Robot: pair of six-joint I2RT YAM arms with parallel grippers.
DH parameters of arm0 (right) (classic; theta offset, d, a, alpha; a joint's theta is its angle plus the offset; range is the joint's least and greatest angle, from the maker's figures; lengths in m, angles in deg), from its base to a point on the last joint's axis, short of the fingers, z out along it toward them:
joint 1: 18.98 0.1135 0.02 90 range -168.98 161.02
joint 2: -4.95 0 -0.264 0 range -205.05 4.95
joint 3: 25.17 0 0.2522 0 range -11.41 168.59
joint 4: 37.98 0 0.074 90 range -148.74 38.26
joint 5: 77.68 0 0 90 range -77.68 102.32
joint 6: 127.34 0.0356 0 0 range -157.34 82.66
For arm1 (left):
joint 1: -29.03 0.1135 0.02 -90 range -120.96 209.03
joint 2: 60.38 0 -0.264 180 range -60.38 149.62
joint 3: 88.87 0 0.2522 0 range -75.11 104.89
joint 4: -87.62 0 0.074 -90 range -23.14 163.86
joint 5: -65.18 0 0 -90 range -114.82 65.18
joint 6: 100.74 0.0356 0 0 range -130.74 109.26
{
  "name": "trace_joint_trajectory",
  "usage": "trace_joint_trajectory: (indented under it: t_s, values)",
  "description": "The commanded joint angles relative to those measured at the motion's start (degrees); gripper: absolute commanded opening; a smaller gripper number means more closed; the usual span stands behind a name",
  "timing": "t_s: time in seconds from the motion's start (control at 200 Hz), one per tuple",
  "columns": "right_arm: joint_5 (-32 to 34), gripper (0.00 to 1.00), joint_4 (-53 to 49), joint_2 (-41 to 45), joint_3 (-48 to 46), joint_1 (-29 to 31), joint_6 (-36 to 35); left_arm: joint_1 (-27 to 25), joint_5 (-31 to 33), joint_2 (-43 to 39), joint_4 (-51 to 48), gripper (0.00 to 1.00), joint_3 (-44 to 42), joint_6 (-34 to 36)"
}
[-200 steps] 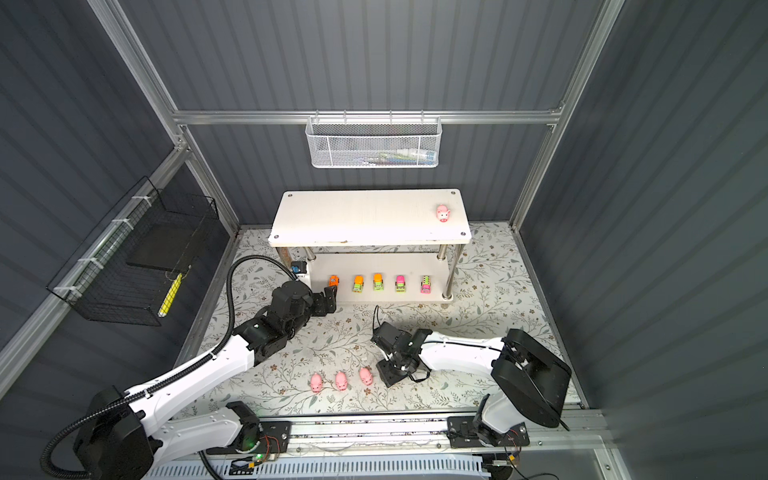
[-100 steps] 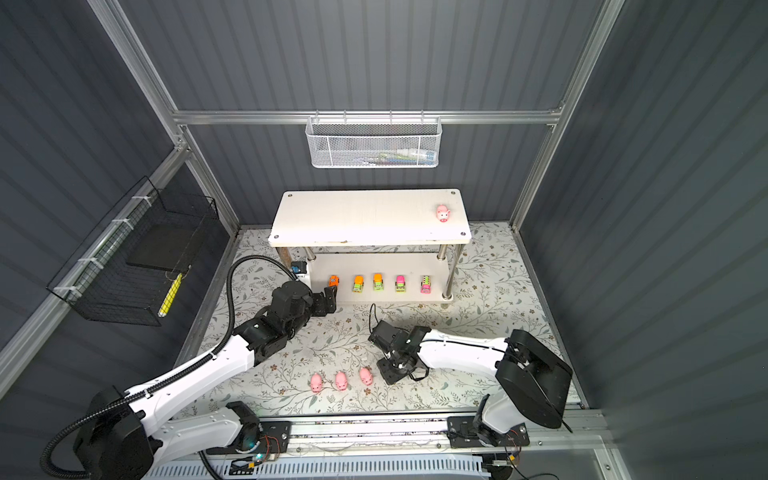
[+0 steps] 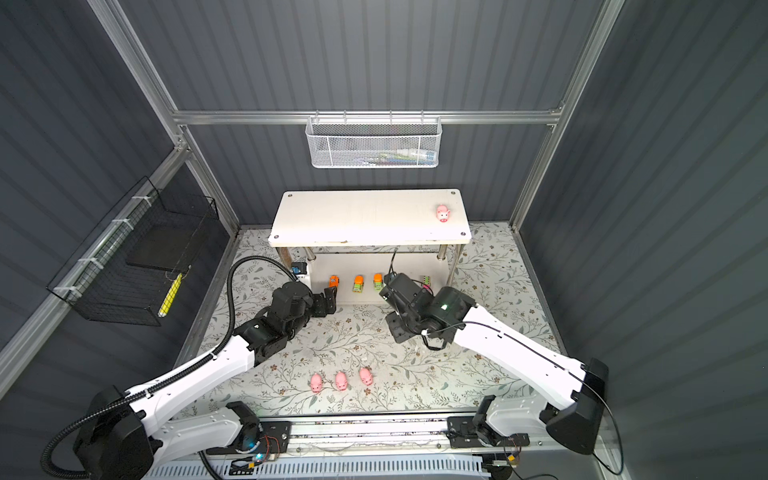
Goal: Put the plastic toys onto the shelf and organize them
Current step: 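Lift the pig with the right gripper onto the top shelf beside the first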
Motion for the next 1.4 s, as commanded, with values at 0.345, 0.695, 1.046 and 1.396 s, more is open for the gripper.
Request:
trace_joint_trajectory:
  t_s: [0.345, 0.695, 1.046, 1.396]
  values:
    - [7.45, 0.39, -8.82, -8.11, 35.08, -6.94, -11.01, 0.57, -0.06, 0.9, 1.42, 0.91, -0.87, 0.46]
    - [5.78, 0.4, -4.39, -23.27, 50.57, -17.62, -13.95, 0.66, -0.23, 1.38, 2.85, 0.91, -1.16, -0.25]
    - [3.96, 0.4, -4.37, -30.51, 54.67, -24.08, -13.04, 0.73, -0.82, 2.85, 3.15, 0.92, -0.72, 0.67]
    - [1.86, 0.42, -4.0, -31.78, 54.63, -25.62, -13.37, 0.84, -2.03, 5.51, 4.11, 0.92, 0.17, 0.81]
